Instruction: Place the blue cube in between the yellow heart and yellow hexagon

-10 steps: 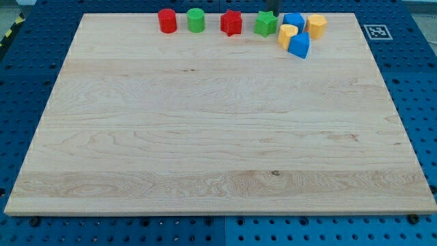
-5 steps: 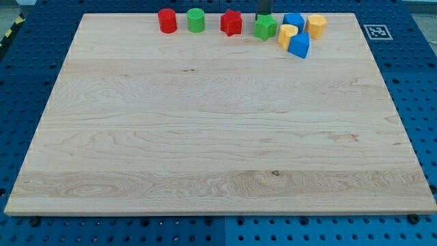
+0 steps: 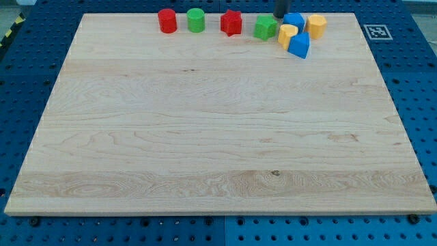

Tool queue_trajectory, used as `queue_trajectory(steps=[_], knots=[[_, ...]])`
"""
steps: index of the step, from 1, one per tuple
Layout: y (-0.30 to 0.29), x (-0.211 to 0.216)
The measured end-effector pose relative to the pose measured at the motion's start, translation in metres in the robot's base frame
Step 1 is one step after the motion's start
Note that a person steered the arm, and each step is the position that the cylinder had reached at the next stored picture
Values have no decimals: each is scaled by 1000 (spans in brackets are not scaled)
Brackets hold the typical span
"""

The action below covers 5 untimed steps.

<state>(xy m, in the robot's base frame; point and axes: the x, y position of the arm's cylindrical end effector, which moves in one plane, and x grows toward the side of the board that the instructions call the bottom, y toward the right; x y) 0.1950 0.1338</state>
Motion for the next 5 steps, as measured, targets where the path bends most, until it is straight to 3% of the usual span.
queue_trajectory(steps=[2,4,5], knots=[[8,24],[39,6],[101,6]])
